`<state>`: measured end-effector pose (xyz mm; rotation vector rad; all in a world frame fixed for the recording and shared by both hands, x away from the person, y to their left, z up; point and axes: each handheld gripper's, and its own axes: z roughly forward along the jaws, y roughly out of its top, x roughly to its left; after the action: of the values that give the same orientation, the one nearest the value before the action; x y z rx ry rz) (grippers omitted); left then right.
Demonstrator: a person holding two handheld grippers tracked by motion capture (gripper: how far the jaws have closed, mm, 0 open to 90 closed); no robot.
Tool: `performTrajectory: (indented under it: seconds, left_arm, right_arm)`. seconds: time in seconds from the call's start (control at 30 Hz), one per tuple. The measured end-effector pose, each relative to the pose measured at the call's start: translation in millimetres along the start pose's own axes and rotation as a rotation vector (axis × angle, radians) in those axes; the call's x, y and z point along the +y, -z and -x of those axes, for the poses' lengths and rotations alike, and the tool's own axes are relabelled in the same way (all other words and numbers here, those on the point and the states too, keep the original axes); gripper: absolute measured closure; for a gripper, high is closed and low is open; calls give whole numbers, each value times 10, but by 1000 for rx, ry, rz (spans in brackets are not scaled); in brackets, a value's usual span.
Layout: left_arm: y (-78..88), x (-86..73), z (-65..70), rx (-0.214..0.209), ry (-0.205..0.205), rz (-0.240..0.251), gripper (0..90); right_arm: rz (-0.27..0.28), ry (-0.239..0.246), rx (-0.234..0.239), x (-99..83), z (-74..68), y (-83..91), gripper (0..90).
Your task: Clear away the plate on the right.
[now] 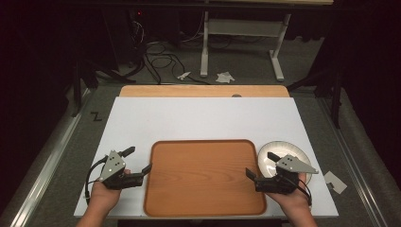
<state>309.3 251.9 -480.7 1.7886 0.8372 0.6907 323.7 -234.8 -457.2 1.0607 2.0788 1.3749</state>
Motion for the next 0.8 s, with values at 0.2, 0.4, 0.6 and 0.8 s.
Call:
performTrajectory:
  seconds: [0.2,0.4,0.6,0.8]
  left_arm:
    - [-3,-4,-24,0,25,5,160]
    - [18,-5,-33,-1,35,22,160]
    - [27,1,-37,2,41,43,159]
    - [31,3,-34,2,41,50,159]
  right_arm:
    - [12,12,4,2,6,-3,1]
    - [16,9,9,10,9,-2,1]
    - [32,-4,3,14,34,21,1]
    - [39,-6,4,15,45,25,1]
